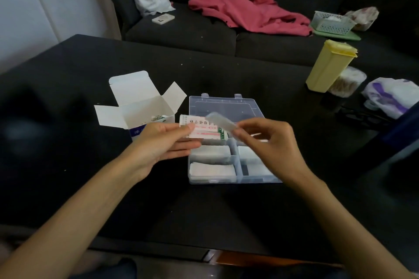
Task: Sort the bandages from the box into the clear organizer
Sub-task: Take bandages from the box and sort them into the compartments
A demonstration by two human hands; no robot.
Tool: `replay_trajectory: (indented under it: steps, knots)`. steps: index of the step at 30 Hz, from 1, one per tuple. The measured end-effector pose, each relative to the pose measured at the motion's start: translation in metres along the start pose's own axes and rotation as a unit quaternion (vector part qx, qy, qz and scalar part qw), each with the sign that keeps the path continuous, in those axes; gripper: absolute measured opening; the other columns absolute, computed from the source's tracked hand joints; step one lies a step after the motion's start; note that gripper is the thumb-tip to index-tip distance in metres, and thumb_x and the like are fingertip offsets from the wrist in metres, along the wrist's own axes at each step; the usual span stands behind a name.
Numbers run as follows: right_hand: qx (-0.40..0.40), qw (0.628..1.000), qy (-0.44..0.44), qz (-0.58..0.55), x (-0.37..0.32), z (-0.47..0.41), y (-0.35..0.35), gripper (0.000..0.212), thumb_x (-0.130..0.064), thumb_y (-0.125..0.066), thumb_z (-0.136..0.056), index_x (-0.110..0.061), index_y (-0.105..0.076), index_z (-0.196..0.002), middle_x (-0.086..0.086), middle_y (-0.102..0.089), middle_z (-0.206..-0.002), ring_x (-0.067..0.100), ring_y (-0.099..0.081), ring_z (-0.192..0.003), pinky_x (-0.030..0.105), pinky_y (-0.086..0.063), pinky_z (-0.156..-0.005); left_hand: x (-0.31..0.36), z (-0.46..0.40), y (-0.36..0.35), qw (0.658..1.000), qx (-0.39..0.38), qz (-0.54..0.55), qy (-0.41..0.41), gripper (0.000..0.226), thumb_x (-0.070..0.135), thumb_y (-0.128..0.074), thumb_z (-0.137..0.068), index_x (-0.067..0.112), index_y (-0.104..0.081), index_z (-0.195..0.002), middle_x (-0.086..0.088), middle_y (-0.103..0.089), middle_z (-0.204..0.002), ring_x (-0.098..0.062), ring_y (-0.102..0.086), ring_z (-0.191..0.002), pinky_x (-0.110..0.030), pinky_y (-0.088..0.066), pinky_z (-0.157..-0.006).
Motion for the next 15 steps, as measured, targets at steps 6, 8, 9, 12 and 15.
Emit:
replay_trajectory:
  steps: [6, 8, 9, 12, 15]
  knots:
    - [-0.116, 0.969, -0.199, -0.086, 0.04, 0.004, -0.014, 0.014, -0.017, -0.07, -0.079, -0.024, -0.065, -0.09, -0.009, -0.07, -0.077, 0.004, -0.068, -0.065, 0.013, -0.05, -0.054, 0.011, 0.0, 0.012, 0.993, 0.065, -0.077, -0.058, 0.017, 0.02, -0.064, -0.086, 0.017, -0.069, -0.102, 0.006, -0.072, -0.089, -0.006, -0.071, -0.079, -0.019, -0.057, -0.062]
    - [-0.134, 0.962, -0.223, -0.081, 0.046, 0.006, -0.017, 0.009, -0.018, -0.069, -0.08, -0.023, -0.065, -0.086, -0.012, -0.07, -0.07, 0.001, -0.066, -0.062, 0.011, -0.046, -0.052, 0.014, 0.001, 0.014, 0.991, 0.081, -0.077, -0.072, 0.019, 0.02, -0.064, -0.087, 0.017, -0.068, -0.105, 0.011, -0.072, -0.084, -0.004, -0.07, -0.077, -0.018, -0.057, -0.062]
    - [-0.138, 0.962, -0.225, -0.077, 0.048, 0.006, -0.017, 0.007, -0.019, -0.069, -0.08, -0.023, -0.065, -0.084, -0.014, -0.069, -0.066, 0.0, -0.066, -0.061, 0.009, -0.045, -0.051, 0.016, 0.001, 0.015, 0.99, 0.09, -0.073, -0.079, 0.021, 0.021, -0.063, -0.087, 0.017, -0.067, -0.107, 0.011, -0.071, -0.084, -0.003, -0.07, -0.077, -0.017, -0.057, -0.061]
    - [-0.162, 0.961, -0.219, -0.049, 0.047, 0.007, -0.024, 0.004, -0.022, -0.068, -0.081, -0.026, -0.067, -0.081, -0.013, -0.07, -0.071, -0.001, -0.066, -0.065, 0.011, -0.048, -0.059, 0.019, 0.002, 0.02, 0.987, 0.118, -0.06, -0.091, 0.026, 0.021, -0.063, -0.087, 0.016, -0.066, -0.113, 0.011, -0.07, -0.088, -0.001, -0.07, -0.076, -0.015, -0.056, -0.06]
    - [-0.181, 0.96, -0.212, -0.012, 0.045, 0.009, -0.037, 0.003, -0.023, -0.07, -0.081, -0.025, -0.071, -0.084, -0.01, -0.071, -0.082, 0.0, -0.067, -0.072, 0.01, -0.051, -0.063, 0.02, 0.002, 0.022, 0.986, 0.126, -0.053, -0.093, 0.027, 0.022, -0.062, -0.087, 0.016, -0.065, -0.114, 0.013, -0.068, -0.087, 0.0, -0.069, -0.076, -0.014, -0.055, -0.058]
Point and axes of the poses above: each hand's wrist, its own z-axis away from the middle knuckle, its own y-axis out of the back of the hand, x = y × z, the point moved 9 cm from there along -z, towards the middle knuckle
